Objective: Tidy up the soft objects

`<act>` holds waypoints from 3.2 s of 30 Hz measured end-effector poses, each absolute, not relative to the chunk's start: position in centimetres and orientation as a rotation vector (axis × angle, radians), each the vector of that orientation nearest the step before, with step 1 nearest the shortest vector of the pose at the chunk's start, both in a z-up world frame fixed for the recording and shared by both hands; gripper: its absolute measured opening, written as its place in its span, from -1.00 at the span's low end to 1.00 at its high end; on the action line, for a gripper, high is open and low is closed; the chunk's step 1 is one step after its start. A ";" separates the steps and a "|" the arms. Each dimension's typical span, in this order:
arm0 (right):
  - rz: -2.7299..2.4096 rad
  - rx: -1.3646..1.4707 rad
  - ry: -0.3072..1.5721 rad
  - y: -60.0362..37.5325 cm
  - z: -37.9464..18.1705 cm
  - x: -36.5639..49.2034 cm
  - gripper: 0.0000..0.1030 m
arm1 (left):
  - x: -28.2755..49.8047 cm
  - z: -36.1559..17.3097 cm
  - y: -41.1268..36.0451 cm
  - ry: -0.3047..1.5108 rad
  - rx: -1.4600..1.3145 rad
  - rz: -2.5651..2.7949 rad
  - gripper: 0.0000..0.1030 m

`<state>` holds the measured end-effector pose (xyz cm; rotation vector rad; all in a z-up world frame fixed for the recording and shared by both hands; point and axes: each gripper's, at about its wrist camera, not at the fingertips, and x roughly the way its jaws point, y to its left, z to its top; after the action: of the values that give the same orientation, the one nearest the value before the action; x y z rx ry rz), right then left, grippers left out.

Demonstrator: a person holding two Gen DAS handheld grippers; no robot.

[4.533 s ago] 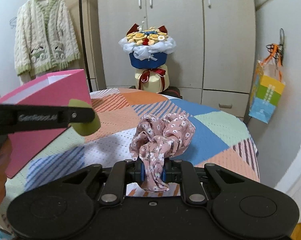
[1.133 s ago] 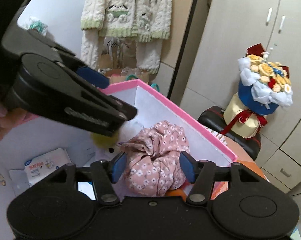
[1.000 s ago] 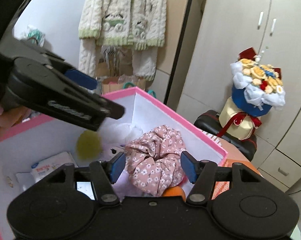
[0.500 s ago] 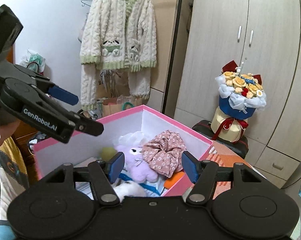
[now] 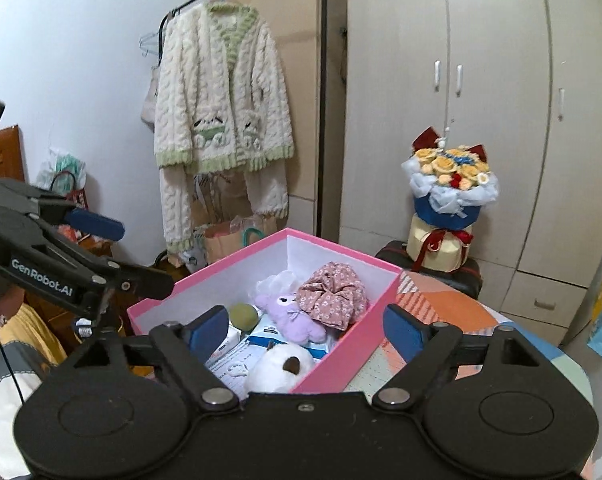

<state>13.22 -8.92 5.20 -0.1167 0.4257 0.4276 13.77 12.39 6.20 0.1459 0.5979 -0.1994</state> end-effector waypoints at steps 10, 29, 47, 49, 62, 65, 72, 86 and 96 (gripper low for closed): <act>0.302 -0.065 0.459 -12.5 3.7 10.4 0.98 | 11.2 4.1 9.5 0.568 0.169 -0.169 1.00; 0.050 0.029 0.493 -15.1 2.7 5.4 1.00 | 7.9 1.7 6.5 0.546 0.075 -0.228 1.00; -0.120 0.009 0.421 -15.6 1.7 1.2 1.00 | 4.5 -0.1 4.9 0.419 0.138 -0.183 1.00; -0.125 0.007 0.418 -15.6 1.7 0.9 1.00 | 4.3 0.0 4.9 0.413 0.136 -0.182 1.00; -0.148 -0.023 0.406 -15.2 1.7 -0.4 1.00 | 3.4 0.0 4.6 0.408 0.145 -0.180 1.00; -0.150 -0.025 0.401 -15.1 1.8 -0.6 1.00 | 3.4 -0.1 4.6 0.408 0.145 -0.179 1.00; -0.160 -0.031 0.390 -14.9 1.5 -0.7 1.00 | 3.4 -0.3 4.5 0.411 0.138 -0.174 1.00; -0.216 -0.090 0.341 -13.8 1.0 -1.1 1.00 | 3.7 -0.7 4.6 0.400 0.124 -0.161 1.00; -0.211 -0.081 0.348 -13.9 0.9 -1.1 1.00 | 3.6 -0.8 4.6 0.403 0.127 -0.162 1.00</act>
<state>-1.06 -13.92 0.91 -0.0813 0.3480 -0.2109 3.57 4.59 -0.77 0.1267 0.4026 -0.1624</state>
